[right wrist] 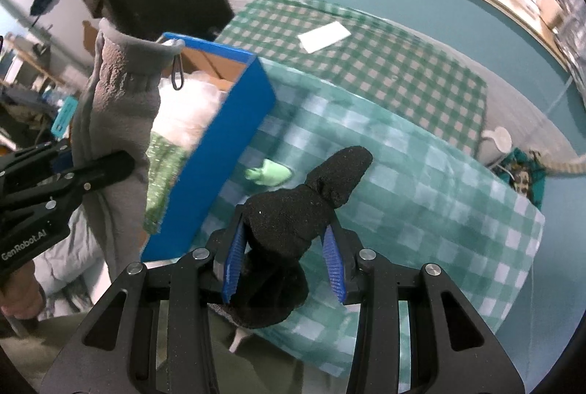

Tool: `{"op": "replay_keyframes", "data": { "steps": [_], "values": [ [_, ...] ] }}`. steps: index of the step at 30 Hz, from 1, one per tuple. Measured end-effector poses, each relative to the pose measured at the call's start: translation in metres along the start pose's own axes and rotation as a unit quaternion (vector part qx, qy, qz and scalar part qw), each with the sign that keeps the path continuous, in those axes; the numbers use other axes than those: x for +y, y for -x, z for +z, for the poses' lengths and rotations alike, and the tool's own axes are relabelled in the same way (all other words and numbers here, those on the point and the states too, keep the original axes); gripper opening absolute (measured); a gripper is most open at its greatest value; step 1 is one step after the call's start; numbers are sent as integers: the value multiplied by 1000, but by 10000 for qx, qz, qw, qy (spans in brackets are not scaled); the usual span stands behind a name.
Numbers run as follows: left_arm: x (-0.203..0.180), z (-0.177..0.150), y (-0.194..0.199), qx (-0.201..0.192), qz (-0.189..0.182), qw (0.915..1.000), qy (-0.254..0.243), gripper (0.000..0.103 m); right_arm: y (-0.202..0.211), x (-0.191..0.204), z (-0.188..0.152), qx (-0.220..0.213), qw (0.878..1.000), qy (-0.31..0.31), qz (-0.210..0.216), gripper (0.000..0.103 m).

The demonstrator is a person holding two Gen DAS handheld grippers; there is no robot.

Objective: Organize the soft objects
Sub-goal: 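Carry the mitten and black sock over the box with both tools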

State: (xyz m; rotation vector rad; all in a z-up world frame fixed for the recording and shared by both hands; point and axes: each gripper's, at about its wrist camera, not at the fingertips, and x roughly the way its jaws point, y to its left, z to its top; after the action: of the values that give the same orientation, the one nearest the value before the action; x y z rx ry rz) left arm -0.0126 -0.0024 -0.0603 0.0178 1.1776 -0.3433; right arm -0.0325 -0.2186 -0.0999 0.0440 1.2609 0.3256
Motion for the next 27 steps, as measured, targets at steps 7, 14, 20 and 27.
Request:
{"op": "replay_keyframes", "data": {
  "steps": [7,14,20,27],
  "values": [
    [32,-4,7,-32,211,9993,316,24,-17,33,21,57,9990,389,197,39],
    [62,-12,5,24,379,9974,613,24,-35,64,36,172,9964,741,371,39],
    [83,-17,-1,98,485,9960,749,25,-52,91,42,316,9935,972,504,39],
    [111,-19,-12,176,564,9941,913,25,-74,115,48,519,9908,1085,625,39]
  ]
}}
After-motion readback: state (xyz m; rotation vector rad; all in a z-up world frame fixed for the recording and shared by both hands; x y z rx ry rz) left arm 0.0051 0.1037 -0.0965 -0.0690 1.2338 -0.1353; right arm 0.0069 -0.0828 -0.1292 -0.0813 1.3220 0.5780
